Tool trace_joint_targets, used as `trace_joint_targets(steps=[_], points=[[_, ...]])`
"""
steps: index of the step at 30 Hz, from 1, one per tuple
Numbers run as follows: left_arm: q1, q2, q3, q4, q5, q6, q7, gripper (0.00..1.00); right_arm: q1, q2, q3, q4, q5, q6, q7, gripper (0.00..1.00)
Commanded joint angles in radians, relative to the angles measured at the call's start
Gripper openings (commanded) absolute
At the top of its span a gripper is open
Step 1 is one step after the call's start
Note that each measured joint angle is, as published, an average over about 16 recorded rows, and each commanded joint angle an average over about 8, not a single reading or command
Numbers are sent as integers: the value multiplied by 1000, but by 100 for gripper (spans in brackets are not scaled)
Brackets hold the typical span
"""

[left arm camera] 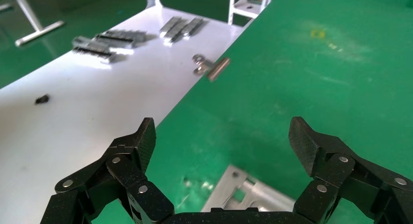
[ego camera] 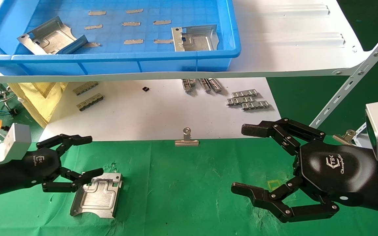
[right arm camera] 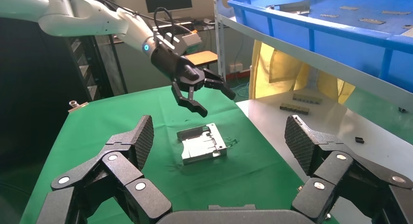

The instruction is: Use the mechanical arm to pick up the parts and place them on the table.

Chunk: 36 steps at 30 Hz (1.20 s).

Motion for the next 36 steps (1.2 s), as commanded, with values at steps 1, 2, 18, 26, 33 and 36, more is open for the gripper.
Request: trace_joint_targets(steps=[1,2,18,26,33,36], points=[[14,-5,-15,-40,-6,-3,-23,100,0,0,0,0,0,0,0,100],[21,-8,-23,-60,-9,-5,-34,100,0,0,0,0,0,0,0,100],[130,-48,-146,-381,-58,-32,-216,100,0,0,0,0,0,0,0,100],[186,-68,-208,-543,-83,-46,-308,100,0,0,0,0,0,0,0,100],[234,-86,-261,-683,-104,-58,-388,100,0,0,0,0,0,0,0,100],[254,-93,-284,-743,-114,-63,-422,100,0,0,0,0,0,0,0,100]])
